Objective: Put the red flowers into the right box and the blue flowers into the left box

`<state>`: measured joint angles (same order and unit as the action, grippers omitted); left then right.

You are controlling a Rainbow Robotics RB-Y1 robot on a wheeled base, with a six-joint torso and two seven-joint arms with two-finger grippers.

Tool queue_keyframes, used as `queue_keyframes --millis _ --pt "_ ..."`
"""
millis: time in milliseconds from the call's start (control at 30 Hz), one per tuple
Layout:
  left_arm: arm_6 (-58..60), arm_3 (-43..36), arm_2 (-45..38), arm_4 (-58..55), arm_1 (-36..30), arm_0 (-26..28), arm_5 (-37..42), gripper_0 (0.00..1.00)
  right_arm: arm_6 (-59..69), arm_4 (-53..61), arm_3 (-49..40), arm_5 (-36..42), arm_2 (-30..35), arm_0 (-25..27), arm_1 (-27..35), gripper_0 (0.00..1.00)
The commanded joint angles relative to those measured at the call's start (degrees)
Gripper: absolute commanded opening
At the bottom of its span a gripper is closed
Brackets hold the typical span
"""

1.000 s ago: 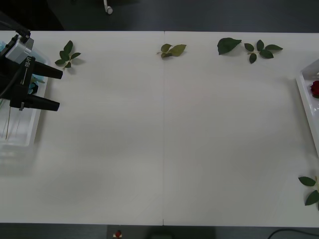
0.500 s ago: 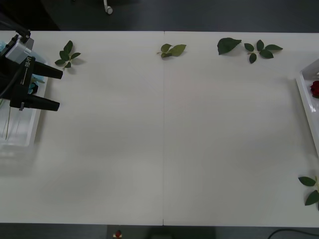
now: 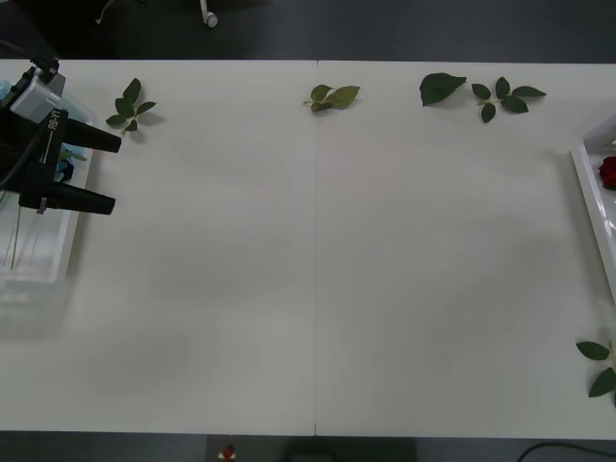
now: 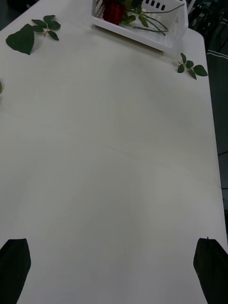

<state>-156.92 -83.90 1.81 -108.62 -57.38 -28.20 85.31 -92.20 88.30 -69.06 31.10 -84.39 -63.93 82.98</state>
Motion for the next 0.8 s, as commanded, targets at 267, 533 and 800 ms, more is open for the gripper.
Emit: queue_keyframes --millis 267,533,800 --pt "1.92 -1.09 -1.2 -0.19 -2.65 -1.24 -0.4 1.0 -20.04 21.56 -16.73 2.21 6.87 -0.93 6.14 0.91" --pt "1.92 -1.09 -1.2 -0.19 -2.65 -1.24 -0.4 1.0 -39.99 43.89 -4.77 18.12 16.62 -0.93 -6.61 0.91" --pt "1.92 -1.09 -1.2 -0.19 -2.65 -1.24 -0.4 1.0 -61.0 51.01 7.09 32.18 24.62 -1.55 -18.38 0.91"
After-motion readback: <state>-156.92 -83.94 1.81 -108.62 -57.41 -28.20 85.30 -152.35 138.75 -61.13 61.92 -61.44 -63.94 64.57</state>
